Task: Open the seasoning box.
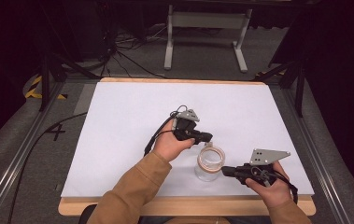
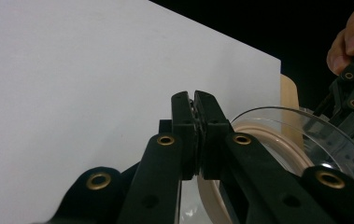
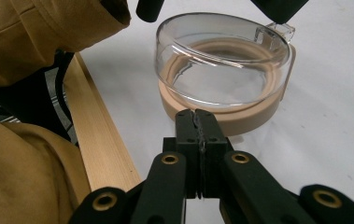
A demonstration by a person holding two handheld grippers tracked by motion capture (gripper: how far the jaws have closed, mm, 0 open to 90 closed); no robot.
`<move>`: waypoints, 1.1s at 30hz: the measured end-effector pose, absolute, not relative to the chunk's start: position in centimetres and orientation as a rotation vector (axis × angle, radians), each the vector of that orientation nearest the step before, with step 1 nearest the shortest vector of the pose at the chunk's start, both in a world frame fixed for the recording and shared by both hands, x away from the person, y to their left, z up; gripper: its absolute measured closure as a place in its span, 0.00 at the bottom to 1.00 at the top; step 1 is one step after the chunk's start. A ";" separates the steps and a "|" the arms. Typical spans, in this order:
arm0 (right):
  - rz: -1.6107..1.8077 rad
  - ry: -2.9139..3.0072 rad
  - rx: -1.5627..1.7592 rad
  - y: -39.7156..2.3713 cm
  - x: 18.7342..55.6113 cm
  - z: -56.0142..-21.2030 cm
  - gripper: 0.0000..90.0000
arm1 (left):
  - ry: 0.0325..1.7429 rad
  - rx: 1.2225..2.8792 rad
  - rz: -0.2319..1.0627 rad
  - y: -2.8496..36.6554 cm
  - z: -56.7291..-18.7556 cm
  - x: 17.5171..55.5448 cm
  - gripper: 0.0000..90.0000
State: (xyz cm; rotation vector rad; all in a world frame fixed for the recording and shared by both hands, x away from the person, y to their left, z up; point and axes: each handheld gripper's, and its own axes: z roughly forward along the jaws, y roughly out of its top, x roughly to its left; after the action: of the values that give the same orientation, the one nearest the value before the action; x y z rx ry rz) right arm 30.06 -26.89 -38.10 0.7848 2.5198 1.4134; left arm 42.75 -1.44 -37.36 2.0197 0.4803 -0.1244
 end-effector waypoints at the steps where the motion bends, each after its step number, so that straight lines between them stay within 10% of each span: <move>1: 1.415 2.516 0.784 -26.9 30.1 -38.1 1.00 | 0.480 2.021 -0.126 -1.4 -37.4 42.7 0.97; 33: 1.501 2.441 0.696 -26.1 31.0 -36.4 1.00 | 0.600 1.974 0.041 4.4 -35.5 41.7 0.88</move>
State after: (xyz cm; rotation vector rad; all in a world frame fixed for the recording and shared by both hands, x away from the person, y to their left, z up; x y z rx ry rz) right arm 31.03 -26.13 -36.41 0.6958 2.4408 1.5006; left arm 41.73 4.41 -35.49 1.9739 0.6001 0.0412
